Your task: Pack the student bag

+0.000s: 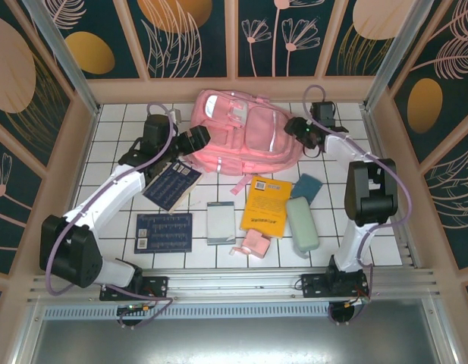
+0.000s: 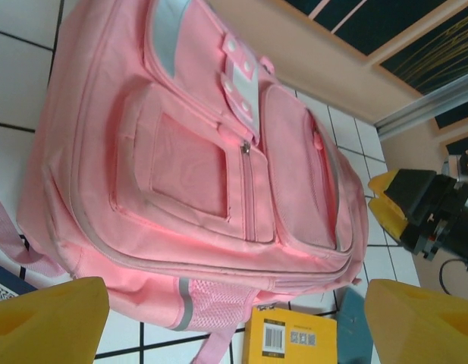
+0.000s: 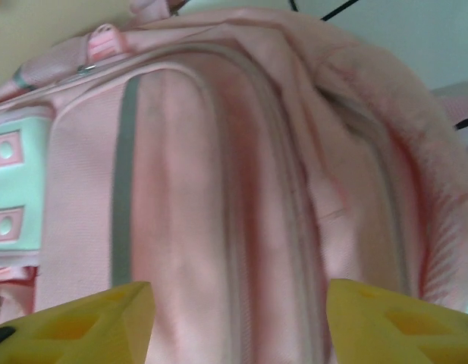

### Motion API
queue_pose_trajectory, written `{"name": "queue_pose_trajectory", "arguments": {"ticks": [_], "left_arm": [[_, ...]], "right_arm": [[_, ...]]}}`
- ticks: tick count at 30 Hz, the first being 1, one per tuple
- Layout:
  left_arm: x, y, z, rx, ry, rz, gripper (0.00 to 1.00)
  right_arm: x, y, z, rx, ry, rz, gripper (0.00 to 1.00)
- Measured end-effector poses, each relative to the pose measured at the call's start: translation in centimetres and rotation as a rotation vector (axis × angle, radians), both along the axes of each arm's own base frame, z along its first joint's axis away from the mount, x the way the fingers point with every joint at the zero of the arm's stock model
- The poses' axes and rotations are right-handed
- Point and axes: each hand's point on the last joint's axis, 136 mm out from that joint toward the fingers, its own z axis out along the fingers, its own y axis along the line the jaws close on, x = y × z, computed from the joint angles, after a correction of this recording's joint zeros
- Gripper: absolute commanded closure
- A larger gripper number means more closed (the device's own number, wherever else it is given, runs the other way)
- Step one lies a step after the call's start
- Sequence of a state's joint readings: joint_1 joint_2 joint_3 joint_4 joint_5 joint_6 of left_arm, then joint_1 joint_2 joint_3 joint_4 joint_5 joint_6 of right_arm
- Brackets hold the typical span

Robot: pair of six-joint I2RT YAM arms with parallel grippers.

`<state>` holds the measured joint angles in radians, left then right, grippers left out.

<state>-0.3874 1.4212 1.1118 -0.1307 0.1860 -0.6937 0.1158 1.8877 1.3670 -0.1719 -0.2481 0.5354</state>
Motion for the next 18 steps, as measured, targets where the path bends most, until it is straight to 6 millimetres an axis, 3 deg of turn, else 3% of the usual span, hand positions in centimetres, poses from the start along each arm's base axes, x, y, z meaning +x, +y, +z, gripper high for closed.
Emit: {"name": "queue_pose_trajectory", "arguments": {"ticks": [4, 9, 11, 18], "left_arm": [[-0.2, -0.4, -0.4, -0.012, 0.003, -0.021, 0.13], [-0.4, -0.5, -0.5, -0.016, 0.007, -0.030, 0.13], [-0.4, -0.5, -0.4, -0.019, 0.003, -0.032, 0.13], [-0.5, -0.9, -0.1, -0.035, -0.002, -0.055, 0.15]], "right_arm": [[0.7, -0.5, -1.0, 0.030, 0.027, 0.012, 0.46], [0.5, 1.1, -1.7, 0.066, 0.043, 0.083, 0.50], [0.5, 1.6, -1.5, 0.072, 0.039, 0.104, 0.61], [1.3, 5.2, 0.0, 0.077, 0.012, 0.207, 0.63]]}}
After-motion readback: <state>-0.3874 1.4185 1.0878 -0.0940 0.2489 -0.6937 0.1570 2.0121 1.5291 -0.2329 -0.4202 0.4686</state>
